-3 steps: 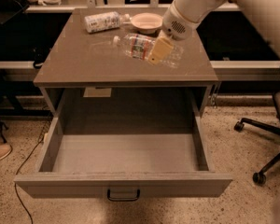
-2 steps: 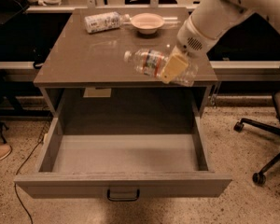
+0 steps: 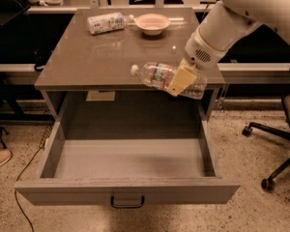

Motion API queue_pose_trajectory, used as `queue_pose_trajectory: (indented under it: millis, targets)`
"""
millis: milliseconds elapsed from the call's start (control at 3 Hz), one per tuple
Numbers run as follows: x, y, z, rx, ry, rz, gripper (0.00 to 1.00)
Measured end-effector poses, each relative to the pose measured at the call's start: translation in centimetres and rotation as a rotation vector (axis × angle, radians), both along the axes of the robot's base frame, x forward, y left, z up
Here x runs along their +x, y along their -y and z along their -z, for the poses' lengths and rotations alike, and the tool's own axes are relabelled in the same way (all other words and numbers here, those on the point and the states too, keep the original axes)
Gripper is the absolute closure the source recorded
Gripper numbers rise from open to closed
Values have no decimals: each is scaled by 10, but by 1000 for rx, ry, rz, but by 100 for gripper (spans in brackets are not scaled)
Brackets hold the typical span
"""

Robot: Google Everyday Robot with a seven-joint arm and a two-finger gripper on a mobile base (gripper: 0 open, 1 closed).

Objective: Place water bottle into top drawer

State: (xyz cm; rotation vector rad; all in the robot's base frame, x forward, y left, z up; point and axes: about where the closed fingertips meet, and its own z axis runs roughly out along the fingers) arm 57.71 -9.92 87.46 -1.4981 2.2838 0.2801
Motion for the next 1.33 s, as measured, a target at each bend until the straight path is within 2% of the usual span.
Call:
queue_pose_trajectory:
  millis: [333, 667, 1000, 1333]
  targets:
    - [-6, 0, 20, 23, -48, 54, 100]
    - [-23, -16, 50, 77, -112, 106, 100]
    - [-44, -39, 91, 125, -186, 127, 100]
    - [-61, -54, 131, 158, -250, 197, 100]
